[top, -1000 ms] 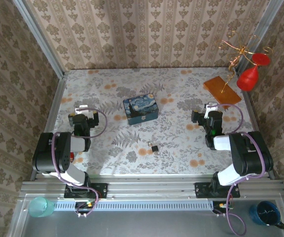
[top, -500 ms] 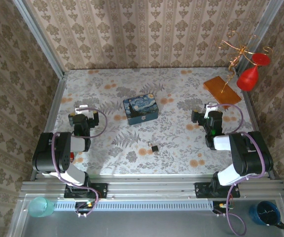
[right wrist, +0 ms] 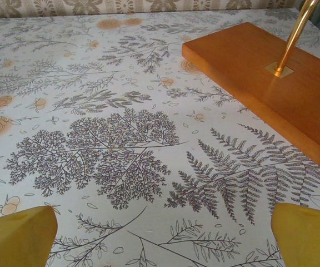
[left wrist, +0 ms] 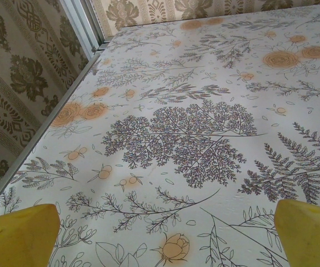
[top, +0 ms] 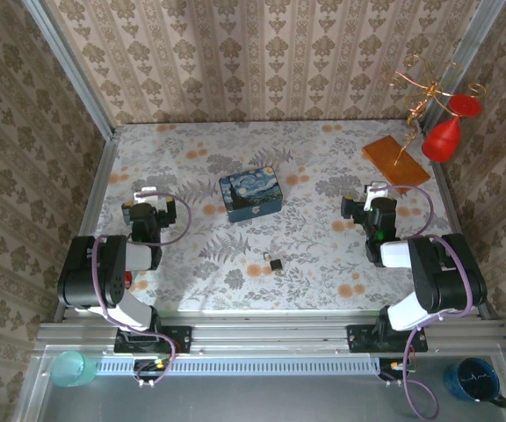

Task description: Unlock the padlock with the key

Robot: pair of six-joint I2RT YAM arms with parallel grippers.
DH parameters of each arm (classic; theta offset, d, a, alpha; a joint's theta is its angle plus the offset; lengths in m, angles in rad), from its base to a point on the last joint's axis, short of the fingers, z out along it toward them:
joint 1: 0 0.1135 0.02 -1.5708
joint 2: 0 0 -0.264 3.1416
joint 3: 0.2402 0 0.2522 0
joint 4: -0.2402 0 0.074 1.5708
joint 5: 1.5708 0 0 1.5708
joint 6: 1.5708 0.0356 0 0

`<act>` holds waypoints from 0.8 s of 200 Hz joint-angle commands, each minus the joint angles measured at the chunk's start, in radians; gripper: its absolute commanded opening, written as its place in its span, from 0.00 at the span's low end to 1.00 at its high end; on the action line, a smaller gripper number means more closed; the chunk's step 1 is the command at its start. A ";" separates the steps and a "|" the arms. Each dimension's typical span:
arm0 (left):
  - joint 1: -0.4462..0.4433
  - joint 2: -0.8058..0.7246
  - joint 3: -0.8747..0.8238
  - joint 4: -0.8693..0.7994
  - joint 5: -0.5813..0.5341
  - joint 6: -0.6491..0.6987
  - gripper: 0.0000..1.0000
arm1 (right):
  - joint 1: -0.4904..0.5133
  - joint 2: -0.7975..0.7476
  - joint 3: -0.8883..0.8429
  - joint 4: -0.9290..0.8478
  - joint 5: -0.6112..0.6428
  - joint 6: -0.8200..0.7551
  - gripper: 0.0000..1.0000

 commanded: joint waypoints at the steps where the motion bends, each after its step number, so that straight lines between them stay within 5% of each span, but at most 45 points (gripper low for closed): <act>1: 0.007 0.004 0.011 0.026 0.013 -0.013 1.00 | -0.002 0.001 0.021 0.030 -0.009 0.000 1.00; 160: 0.006 0.003 0.011 0.027 0.012 -0.013 1.00 | 0.006 0.001 0.021 0.033 0.000 -0.007 1.00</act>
